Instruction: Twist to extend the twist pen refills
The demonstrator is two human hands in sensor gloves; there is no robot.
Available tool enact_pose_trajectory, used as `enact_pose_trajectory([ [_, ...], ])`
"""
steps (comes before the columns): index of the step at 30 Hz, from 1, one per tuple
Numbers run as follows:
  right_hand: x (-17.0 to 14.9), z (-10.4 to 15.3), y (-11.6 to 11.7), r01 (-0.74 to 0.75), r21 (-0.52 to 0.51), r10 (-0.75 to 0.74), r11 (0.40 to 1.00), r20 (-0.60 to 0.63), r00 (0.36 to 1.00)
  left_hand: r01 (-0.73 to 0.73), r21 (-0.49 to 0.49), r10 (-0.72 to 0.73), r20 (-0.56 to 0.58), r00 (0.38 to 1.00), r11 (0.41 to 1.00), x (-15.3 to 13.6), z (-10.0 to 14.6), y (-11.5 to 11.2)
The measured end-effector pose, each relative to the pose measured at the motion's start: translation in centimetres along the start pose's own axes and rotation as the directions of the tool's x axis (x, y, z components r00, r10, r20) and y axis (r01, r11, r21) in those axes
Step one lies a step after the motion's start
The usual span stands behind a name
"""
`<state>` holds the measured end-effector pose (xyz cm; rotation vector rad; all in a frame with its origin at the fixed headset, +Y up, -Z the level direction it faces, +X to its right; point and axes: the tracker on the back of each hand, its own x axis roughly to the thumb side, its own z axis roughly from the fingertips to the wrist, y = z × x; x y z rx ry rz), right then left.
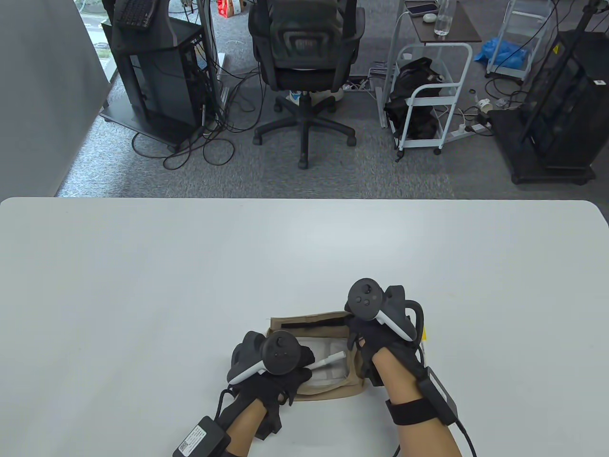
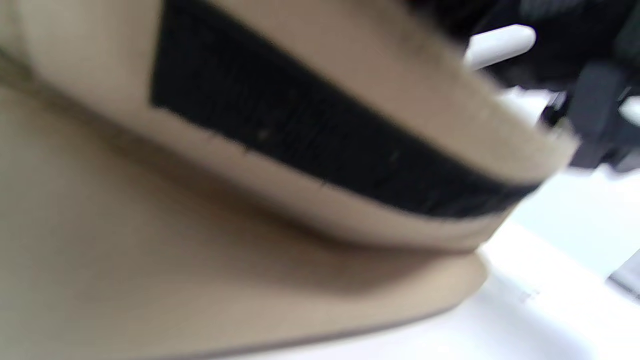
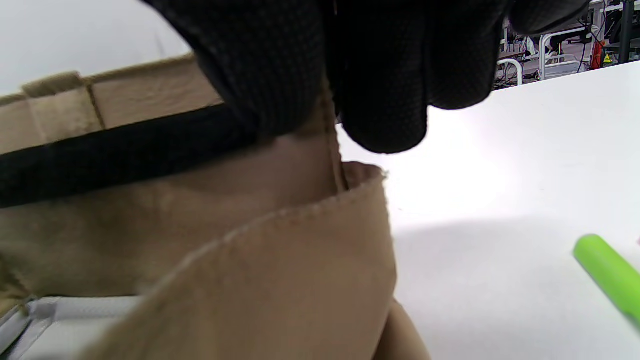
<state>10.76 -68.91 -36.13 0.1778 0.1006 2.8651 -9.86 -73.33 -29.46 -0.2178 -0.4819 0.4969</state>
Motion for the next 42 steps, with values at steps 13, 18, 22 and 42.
enact_pose_trajectory([
  [13, 0.1, 1.6, -3.9, 0.135, -0.095, -0.131, 0.986, 0.05, 0.99, -0.516, 0.199, 0.457, 0.28, 0.844, 0.833, 0.3, 3.1, 3.6],
  [18, 0.6, 3.8, -7.7, 0.352, -0.153, -0.326, 0.923, 0.173, 0.929, -0.6, 0.145, 0.532, 0.335, 0.778, 0.787, 0.4, 3.2, 3.7],
  [22, 0.8, 5.1, -9.4, 0.542, -0.088, -0.5, 0.836, 0.283, 0.818, -0.601, 0.14, 0.534, 0.332, 0.777, 0.787, 0.3, 3.1, 3.6],
  [42, 4.3, 3.7, -6.0, 0.744, 0.516, -0.89, 0.424, 0.391, 0.236, -0.663, 0.056, 0.603, 0.365, 0.709, 0.746, 0.4, 3.0, 3.4],
])
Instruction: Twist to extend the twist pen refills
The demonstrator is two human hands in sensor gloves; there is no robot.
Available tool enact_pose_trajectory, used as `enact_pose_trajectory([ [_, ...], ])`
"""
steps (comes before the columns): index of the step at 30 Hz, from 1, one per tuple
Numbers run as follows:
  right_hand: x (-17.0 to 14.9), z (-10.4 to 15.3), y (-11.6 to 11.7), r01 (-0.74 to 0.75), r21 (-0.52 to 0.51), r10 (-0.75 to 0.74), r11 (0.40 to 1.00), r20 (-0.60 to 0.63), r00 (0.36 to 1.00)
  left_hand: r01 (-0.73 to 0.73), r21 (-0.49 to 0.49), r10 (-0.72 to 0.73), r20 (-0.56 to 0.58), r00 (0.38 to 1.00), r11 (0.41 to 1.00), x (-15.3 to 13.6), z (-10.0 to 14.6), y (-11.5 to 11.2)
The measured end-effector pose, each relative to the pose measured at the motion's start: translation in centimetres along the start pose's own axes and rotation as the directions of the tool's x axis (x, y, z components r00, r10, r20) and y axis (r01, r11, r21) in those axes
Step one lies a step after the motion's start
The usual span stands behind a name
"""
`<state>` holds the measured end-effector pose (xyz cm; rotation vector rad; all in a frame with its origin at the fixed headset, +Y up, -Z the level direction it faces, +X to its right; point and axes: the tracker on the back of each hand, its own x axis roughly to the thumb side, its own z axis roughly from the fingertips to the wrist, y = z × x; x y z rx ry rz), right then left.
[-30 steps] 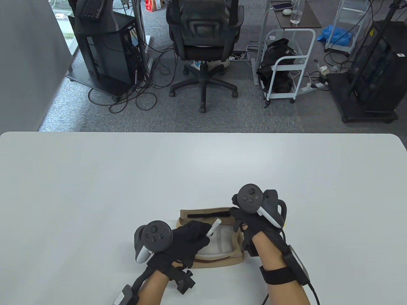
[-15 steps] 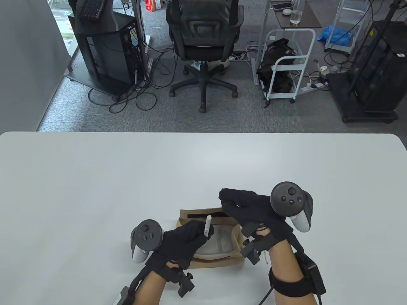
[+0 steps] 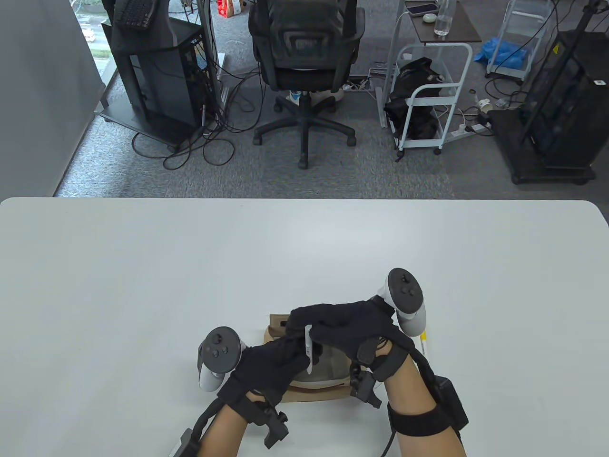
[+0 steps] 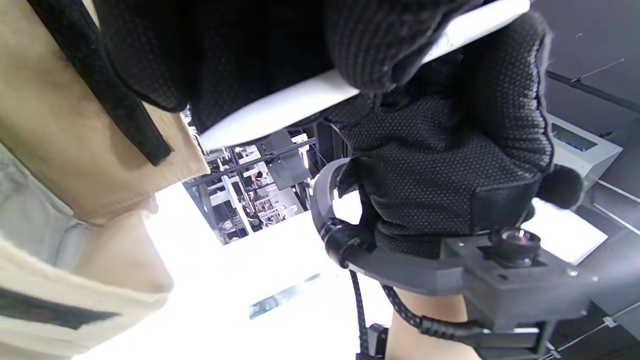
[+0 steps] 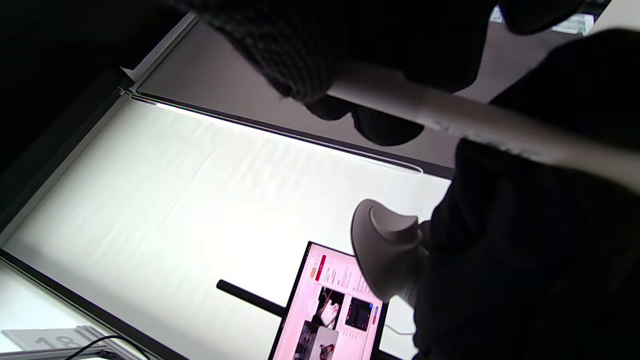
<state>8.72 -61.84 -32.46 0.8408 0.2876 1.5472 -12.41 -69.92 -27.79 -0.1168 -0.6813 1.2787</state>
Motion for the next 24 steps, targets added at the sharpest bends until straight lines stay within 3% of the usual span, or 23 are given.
enact_pose_trajectory([
  [13, 0.8, 0.5, -0.2, -0.209, -0.17, 0.213, 0.963, 0.005, 0.977, 0.023, 0.017, -0.022, -0.015, 1.0, 1.0, -0.2, 0.0, 0.1],
  [24, 2.6, 1.3, -0.1, -0.344, -0.367, 0.366, 0.864, -0.009, 0.93, 0.081, 0.117, -0.078, -0.03, 0.997, 0.99, 0.1, 0.5, 1.3],
])
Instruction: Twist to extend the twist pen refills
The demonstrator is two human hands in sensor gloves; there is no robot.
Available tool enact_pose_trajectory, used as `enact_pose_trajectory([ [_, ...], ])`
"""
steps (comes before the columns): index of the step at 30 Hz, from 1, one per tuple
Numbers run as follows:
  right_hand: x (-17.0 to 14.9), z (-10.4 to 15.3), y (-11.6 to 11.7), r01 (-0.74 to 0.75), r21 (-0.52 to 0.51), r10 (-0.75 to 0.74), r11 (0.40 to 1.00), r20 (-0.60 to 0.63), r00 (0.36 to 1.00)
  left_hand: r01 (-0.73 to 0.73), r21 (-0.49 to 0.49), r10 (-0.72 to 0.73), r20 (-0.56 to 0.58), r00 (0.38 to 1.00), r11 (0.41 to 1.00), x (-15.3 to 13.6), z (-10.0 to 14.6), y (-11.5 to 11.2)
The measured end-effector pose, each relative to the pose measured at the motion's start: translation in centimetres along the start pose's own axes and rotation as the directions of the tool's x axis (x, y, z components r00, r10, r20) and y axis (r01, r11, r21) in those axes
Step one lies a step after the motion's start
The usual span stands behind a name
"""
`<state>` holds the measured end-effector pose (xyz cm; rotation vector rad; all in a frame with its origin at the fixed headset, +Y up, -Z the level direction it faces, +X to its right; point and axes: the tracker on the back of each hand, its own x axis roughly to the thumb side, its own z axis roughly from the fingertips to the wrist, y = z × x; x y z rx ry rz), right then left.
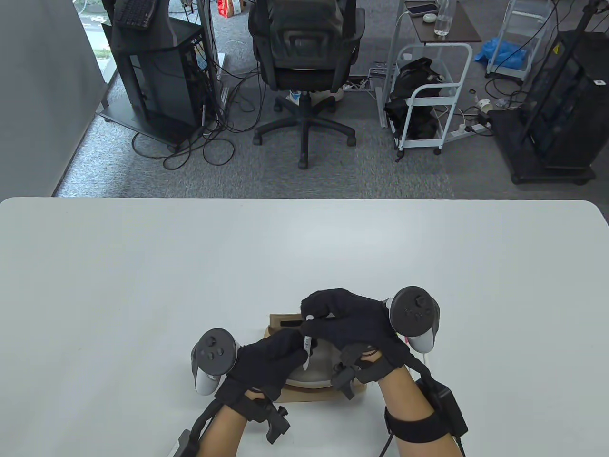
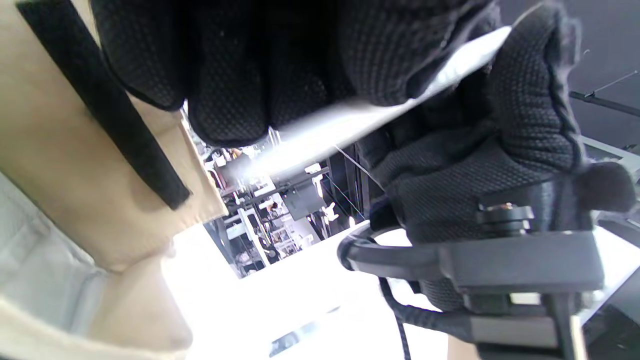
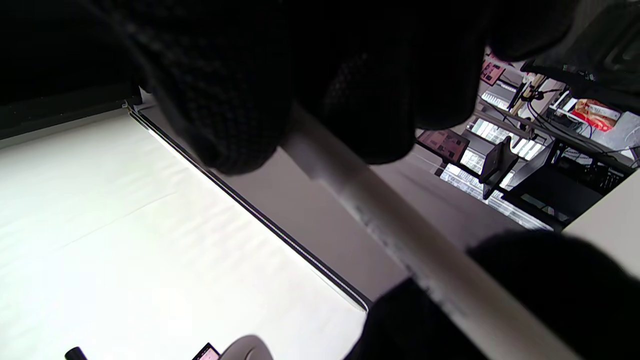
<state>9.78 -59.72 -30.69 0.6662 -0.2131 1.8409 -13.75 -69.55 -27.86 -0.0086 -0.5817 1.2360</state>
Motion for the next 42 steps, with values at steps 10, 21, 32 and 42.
enact_pose_trajectory([
  [10, -0.3, 0.7, -6.0, -0.363, -0.173, 0.34, 0.915, -0.151, 0.928, 0.182, 0.184, -0.173, -0.062, 0.983, 0.966, -0.9, 1.4, 4.7],
  [21, -8.9, 2.5, -11.2, -0.804, 0.081, 0.686, 0.589, -0.576, 0.445, 0.305, 0.195, -0.285, -0.123, 0.951, 0.932, -1.4, 1.9, 5.9],
  [32, -17.1, 5.4, -11.6, -0.794, 0.331, 0.704, 0.51, -0.691, 0.164, 0.302, 0.177, -0.282, -0.129, 0.951, 0.937, -1.5, 1.8, 5.7],
  [42, -19.6, 6.4, -10.7, -0.803, 0.381, 0.719, 0.458, -0.69, 0.082, 0.308, 0.163, -0.289, -0.131, 0.948, 0.937, -1.6, 1.7, 5.5],
])
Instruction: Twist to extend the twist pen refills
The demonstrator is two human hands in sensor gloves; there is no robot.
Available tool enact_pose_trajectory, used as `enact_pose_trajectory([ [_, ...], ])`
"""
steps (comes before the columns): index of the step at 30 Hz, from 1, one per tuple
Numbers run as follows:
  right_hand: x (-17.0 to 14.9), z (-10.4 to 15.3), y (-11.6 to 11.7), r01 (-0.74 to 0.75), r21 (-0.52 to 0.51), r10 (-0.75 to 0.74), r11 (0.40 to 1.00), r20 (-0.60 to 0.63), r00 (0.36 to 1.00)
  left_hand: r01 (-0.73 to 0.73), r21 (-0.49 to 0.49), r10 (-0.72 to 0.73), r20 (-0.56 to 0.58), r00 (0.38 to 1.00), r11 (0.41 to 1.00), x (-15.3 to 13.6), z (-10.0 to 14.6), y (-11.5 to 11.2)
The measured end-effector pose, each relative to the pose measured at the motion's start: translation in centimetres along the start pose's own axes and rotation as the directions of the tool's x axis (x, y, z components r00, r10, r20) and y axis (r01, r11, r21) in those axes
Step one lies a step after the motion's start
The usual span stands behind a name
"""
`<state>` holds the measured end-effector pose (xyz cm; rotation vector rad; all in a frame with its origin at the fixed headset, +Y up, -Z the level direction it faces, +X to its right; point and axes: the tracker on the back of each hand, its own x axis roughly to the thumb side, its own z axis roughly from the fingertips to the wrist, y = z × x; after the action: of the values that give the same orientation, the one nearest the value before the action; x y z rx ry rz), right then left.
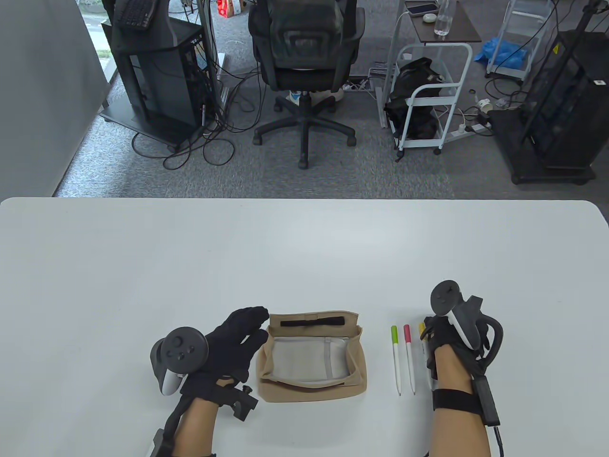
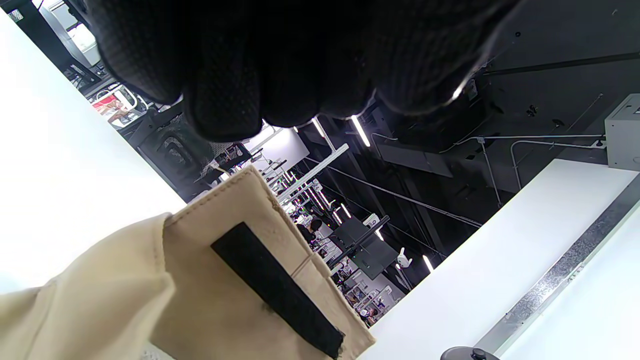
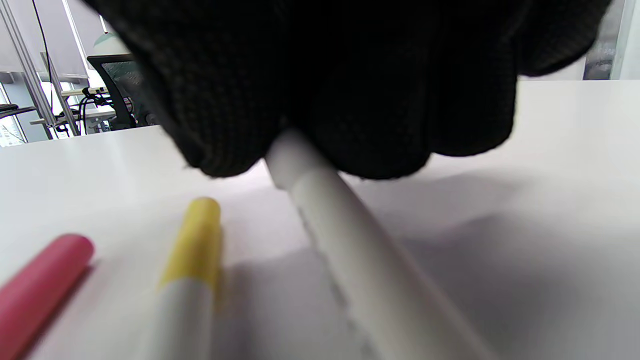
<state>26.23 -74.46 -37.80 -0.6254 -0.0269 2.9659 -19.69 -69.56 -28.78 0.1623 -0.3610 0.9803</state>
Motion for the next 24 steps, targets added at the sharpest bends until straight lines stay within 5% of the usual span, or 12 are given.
enact_pose_trajectory([
  [17, -0.4, -0.1, 1.1, -0.027, 0.025, 0.028, 0.999, -0.038, 0.999, 0.022, -0.017, -0.022, 0.002, 1.0, 1.0, 0.0, 0.0, -0.2],
  [24, -0.1, 0.8, -3.8, 0.126, -0.049, -0.128, 0.991, -0.051, 0.99, 0.036, -0.029, -0.036, 0.011, 0.999, 0.999, 0.2, -0.1, -0.5],
])
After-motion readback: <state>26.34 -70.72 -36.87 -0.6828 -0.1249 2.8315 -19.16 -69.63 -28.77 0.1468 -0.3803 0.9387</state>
